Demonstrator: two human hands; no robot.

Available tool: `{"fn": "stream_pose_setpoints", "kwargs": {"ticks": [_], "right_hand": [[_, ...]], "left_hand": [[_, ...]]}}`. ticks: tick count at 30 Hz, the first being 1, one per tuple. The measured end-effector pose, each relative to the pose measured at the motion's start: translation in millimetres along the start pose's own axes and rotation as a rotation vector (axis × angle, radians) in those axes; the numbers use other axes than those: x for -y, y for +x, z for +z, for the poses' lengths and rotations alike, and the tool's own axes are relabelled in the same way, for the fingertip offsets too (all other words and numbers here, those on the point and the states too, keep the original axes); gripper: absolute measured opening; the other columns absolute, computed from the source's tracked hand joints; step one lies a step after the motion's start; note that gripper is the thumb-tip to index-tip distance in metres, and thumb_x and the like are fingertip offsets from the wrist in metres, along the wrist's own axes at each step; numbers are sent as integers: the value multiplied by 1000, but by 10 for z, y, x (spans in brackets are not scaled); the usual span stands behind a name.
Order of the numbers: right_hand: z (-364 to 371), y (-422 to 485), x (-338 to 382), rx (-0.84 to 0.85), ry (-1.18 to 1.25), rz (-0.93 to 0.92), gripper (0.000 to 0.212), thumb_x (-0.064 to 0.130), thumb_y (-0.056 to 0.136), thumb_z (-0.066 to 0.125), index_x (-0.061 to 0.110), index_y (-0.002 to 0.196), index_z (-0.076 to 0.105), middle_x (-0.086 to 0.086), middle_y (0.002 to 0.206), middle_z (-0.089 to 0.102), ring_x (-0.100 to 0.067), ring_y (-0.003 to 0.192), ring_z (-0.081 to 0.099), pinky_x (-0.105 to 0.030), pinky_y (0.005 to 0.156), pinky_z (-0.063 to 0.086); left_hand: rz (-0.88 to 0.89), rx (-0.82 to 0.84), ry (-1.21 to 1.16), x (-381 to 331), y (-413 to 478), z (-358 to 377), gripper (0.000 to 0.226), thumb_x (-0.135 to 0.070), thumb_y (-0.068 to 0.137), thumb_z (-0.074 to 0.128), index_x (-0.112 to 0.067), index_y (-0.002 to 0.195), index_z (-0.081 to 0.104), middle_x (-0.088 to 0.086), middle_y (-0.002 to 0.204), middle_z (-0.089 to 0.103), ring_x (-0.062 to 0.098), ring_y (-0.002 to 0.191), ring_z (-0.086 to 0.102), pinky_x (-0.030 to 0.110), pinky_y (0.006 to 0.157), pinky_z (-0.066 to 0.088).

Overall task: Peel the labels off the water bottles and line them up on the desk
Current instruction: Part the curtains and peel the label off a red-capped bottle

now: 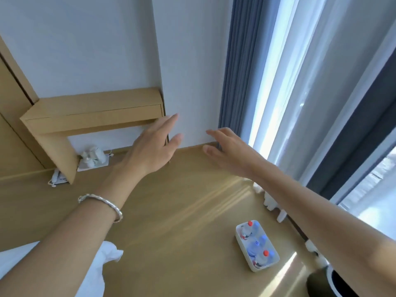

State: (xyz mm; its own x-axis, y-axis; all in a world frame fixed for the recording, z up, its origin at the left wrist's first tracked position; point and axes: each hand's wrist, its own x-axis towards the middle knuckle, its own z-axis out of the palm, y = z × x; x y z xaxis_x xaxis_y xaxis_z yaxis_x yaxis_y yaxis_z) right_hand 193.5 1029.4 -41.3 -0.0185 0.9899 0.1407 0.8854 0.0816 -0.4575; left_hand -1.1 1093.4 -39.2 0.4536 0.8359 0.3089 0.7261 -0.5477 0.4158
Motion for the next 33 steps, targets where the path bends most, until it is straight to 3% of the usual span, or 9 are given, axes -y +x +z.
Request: {"fn": "stream_pose_setpoints", "kwargs": {"ticks": [4, 8, 15, 23, 33], "right_hand": [[-3, 170, -523, -8, -17, 142, 55, 46, 99, 40, 26, 149, 28, 4, 149, 30, -16, 126, 45, -29, 97, 39], [-80, 277, -1050, -48, 5, 289, 54, 46, 99, 39, 25, 148, 29, 4, 149, 31, -14, 114, 51, -25, 89, 34], [-211, 593, -2060, -104, 34, 454, 54, 47, 99, 38, 28, 148, 29, 4, 152, 29, -17, 130, 43, -29, 98, 34], [-538, 1011, -2962, -167, 91, 574, 54, 49, 99, 37, 28, 148, 28, 4, 152, 30, -18, 127, 46, -31, 98, 36], [-418, 993, -3746, -236, 141, 875, 55, 49, 99, 39, 28, 148, 29, 2, 153, 30, -20, 127, 48, -37, 103, 40]], "left_hand": [[100, 135, -47, -62, 550, 475, 56, -44, 101, 34, -29, 152, 18, -10, 159, 19, 10, 145, 20, 36, 112, 25], [208, 240, -81, -223, 1110, 941, 56, -44, 101, 34, -31, 152, 17, -9, 158, 21, 11, 144, 21, 36, 113, 25], [341, 381, -89, -675, 1959, 1768, 56, -44, 100, 36, -32, 152, 19, -10, 159, 19, 10, 145, 18, 34, 115, 22], [407, 457, -122, -1113, 2900, 2307, 56, -46, 99, 37, -33, 151, 20, -11, 158, 22, 11, 146, 19, 37, 118, 23], [554, 717, -107, -1348, 3599, 3300, 58, -46, 99, 37, -35, 152, 16, -12, 160, 15, 7, 147, 8, 28, 117, 8]]}}
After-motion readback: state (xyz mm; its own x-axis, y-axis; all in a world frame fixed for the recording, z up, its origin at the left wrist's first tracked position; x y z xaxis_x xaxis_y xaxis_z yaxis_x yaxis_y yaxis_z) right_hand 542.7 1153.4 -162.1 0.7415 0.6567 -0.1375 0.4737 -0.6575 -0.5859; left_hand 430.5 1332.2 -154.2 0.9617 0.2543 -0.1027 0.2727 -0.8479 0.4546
